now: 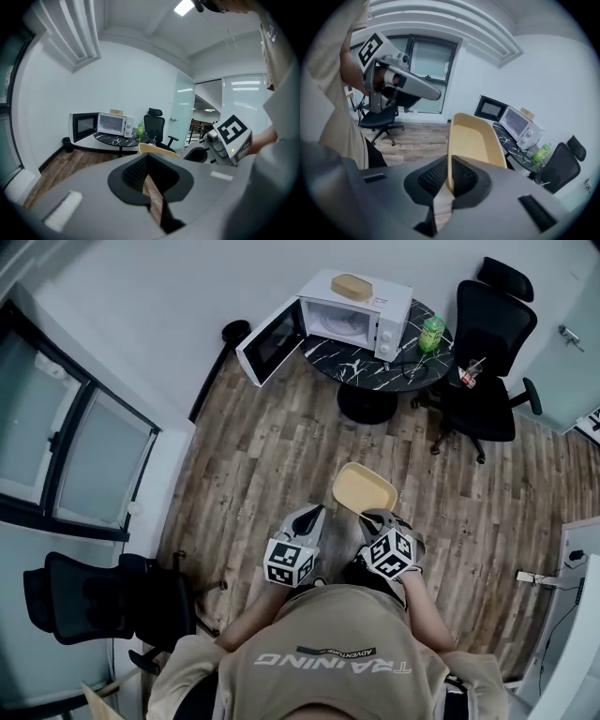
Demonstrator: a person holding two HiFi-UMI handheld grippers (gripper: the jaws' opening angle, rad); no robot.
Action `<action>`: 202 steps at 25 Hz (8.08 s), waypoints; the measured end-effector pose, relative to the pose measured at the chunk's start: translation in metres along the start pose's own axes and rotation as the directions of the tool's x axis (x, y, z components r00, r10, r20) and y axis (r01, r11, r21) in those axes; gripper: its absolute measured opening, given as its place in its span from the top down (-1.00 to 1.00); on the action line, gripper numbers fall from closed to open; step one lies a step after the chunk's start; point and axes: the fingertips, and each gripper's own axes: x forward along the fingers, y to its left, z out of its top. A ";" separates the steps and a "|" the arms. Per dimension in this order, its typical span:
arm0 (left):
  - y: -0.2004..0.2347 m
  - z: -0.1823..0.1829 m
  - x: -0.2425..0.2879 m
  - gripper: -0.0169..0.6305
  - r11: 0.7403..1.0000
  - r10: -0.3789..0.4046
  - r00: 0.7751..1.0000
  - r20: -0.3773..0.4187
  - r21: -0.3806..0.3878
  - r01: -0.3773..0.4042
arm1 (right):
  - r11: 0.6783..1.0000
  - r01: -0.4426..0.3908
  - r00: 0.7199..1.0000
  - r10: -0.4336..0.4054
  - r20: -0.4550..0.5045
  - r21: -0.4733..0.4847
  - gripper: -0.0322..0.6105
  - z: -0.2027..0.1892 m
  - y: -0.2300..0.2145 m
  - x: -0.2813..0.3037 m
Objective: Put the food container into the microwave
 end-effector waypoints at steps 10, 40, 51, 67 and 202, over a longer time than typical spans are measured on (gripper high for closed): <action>-0.001 0.043 0.080 0.92 0.994 0.107 0.994 -0.008 0.001 -0.107 | 0.997 -0.072 0.993 0.071 0.097 0.003 0.83 -0.024 -0.093 0.007; 0.084 0.059 0.179 0.92 0.998 0.043 0.997 -0.065 0.043 -0.040 | 0.996 -0.087 0.996 0.086 0.018 0.025 0.83 0.001 -0.172 0.070; 0.194 0.079 0.185 0.92 0.996 0.001 0.999 -0.053 0.094 0.004 | 0.996 -0.027 1.000 0.027 -0.005 0.080 0.83 0.076 -0.205 0.151; 0.268 0.072 0.227 0.92 0.999 0.045 0.997 -0.070 0.014 -0.044 | 0.993 -0.112 0.985 0.117 -0.127 0.047 0.83 0.076 -0.238 0.220; 0.438 0.358 0.435 0.92 0.976 0.033 0.989 0.143 0.210 -0.063 | 0.822 0.196 0.814 -0.440 0.378 0.535 0.87 0.276 -0.634 0.235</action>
